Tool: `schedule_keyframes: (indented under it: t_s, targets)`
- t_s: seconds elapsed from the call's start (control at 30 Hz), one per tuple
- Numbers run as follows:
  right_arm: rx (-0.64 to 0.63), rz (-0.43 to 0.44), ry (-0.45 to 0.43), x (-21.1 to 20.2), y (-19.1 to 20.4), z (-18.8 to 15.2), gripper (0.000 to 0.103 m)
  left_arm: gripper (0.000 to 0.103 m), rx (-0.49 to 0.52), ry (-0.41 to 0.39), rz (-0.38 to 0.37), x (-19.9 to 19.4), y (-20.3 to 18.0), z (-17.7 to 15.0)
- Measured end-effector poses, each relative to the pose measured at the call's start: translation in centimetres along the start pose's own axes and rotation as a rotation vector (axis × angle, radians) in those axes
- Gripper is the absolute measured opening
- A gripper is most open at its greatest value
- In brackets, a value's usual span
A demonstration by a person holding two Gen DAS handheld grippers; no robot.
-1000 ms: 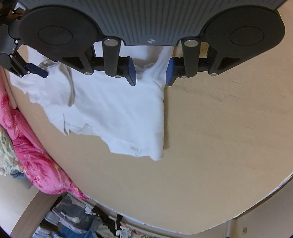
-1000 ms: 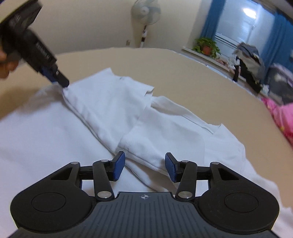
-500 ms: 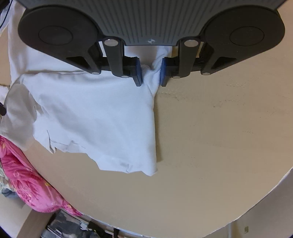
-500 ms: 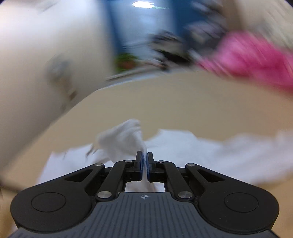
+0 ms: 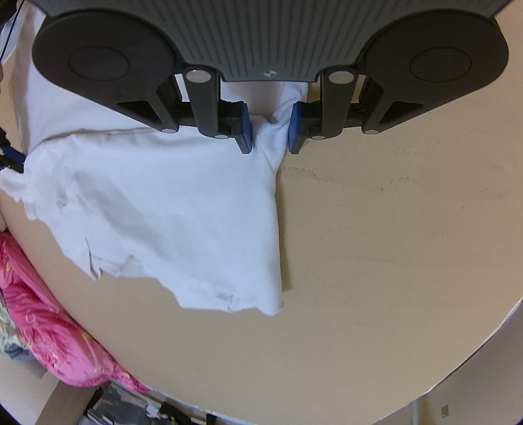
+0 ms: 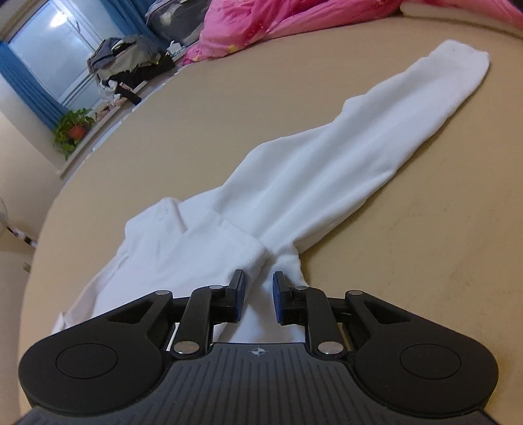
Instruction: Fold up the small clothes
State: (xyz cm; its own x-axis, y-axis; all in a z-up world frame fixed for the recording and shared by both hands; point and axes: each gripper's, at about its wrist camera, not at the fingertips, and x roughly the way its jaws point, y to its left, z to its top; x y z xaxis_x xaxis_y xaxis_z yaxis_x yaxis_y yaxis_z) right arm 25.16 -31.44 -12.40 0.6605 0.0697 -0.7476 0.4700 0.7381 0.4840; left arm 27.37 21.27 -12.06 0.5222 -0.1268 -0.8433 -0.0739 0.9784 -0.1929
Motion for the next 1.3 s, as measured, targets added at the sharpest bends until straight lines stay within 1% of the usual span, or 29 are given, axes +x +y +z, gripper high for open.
schedule_keyframes:
  t_s: [0.07,0.17,0.23,0.27,0.3,0.37,0.4,0.43,0.5,0.57,0.6,0.67,0.7,0.73,0.77,0.8,0.83,0.87,0.9,0.93,0.97,1.0,1.07,1.13,1.17,1.27,1.3]
  targets:
    - [-0.005,0.035,0.03,0.9,-0.1,0.5,0.019,0.025,0.003,-0.017,-0.008,-0.4,-0.2,0.1]
    - [-0.002,0.06,0.048,1.9,-0.5,1.3,0.019,0.025,0.017,-0.008,0.008,-0.1,-0.6,-0.1]
    - [0.003,0.073,0.044,1.5,-0.5,1.6,0.015,0.026,0.025,-0.002,0.021,0.2,-0.7,-0.2]
    - [0.008,0.088,0.029,1.0,-0.6,1.7,0.011,0.026,0.029,-0.002,0.024,0.3,-0.7,-0.2]
    - [0.008,0.108,-0.007,-0.1,-0.6,1.8,0.009,0.026,0.03,-0.001,0.025,0.3,-0.6,-0.2]
    - [-0.019,0.135,-0.112,-2.8,0.0,1.7,0.008,0.027,0.034,0.005,0.028,0.3,-0.6,-0.2]
    - [-0.016,0.13,-0.139,-3.5,-0.1,1.6,0.008,0.029,0.037,0.009,0.031,0.3,-0.5,-0.2]
    - [-0.004,0.108,-0.139,-3.8,-0.4,1.6,0.008,0.03,0.039,0.011,0.033,0.3,-0.5,-0.2]
    - [0.002,0.001,-0.077,-2.8,-1.4,1.3,0.009,0.03,0.04,0.017,0.038,0.3,-0.7,-0.1]
    - [0.034,-0.042,-0.011,-2.0,-2.6,1.1,0.009,0.03,0.039,0.001,0.041,-0.2,-0.9,0.0]
    - [0.016,-0.052,-0.035,-2.3,-2.6,1.2,0.012,0.03,0.047,-0.025,0.037,-0.7,-1.3,0.1]
    - [-0.082,-0.046,-0.158,-4.0,-1.6,1.5,0.013,0.03,0.078,-0.072,0.011,-1.6,-2.3,0.1]
    - [-0.112,-0.012,-0.191,-4.4,-1.4,1.7,0.013,0.03,0.092,-0.088,-0.009,-1.9,-2.7,0.0]
    - [-0.118,0.039,-0.179,-4.3,-1.5,2.0,0.013,0.03,0.107,-0.093,-0.028,-1.8,-3.0,-0.1]
    - [-0.101,0.098,-0.103,-3.2,-1.9,2.3,0.018,0.03,0.12,-0.079,-0.035,-1.3,-3.3,-0.2]
    - [-0.087,0.127,0.012,-1.7,-2.3,2.7,0.02,0.03,0.133,-0.043,-0.015,-0.4,-3.4,-0.4]
    - [-0.092,0.093,0.139,0.0,-2.9,2.9,0.018,0.027,0.144,-0.009,0.006,0.6,-3.4,-0.7]
    - [-0.071,0.061,0.151,0.4,-3.9,3.2,0.0,0.027,0.159,-0.005,0.01,1.2,-3.4,-0.9]
    - [-0.03,0.051,0.123,0.1,-4.6,3.8,0.003,0.027,0.174,-0.012,0.011,1.3,-3.6,-0.9]
    - [-0.025,0.034,0.082,-0.6,-5.1,4.7,0.008,0.027,0.176,-0.009,0.012,1.2,-3.7,-0.8]
    - [-0.058,0.023,0.008,-1.6,-5.4,5.9,0.016,0.027,0.172,-0.007,0.008,1.2,-3.7,-0.8]
    - [-0.079,0.016,-0.054,-2.3,-5.9,6.8,0.03,0.027,0.169,-0.006,0.007,1.2,-3.7,-0.8]
    - [-0.084,0.001,-0.14,-3.1,-7.8,9.3,0.042,0.028,0.186,-0.008,0.012,1.3,-3.9,-0.9]
    - [-0.063,-0.024,-0.168,-2.6,-10.6,11.4,0.042,0.028,0.192,-0.01,0.017,1.4,-4.2,-0.9]
    - [-0.04,-0.052,-0.176,-2.2,-12.4,12.6,0.042,0.029,0.194,-0.011,0.018,1.4,-4.2,-0.9]
    - [0.052,-0.094,-0.177,-0.6,-17.9,14.9,0.042,0.03,0.2,-0.014,0.02,1.5,-4.5,-0.9]
    - [0.076,-0.1,-0.175,0.2,-19.1,15.4,0.042,0.03,0.2,-0.015,0.018,1.4,-4.3,-1.0]
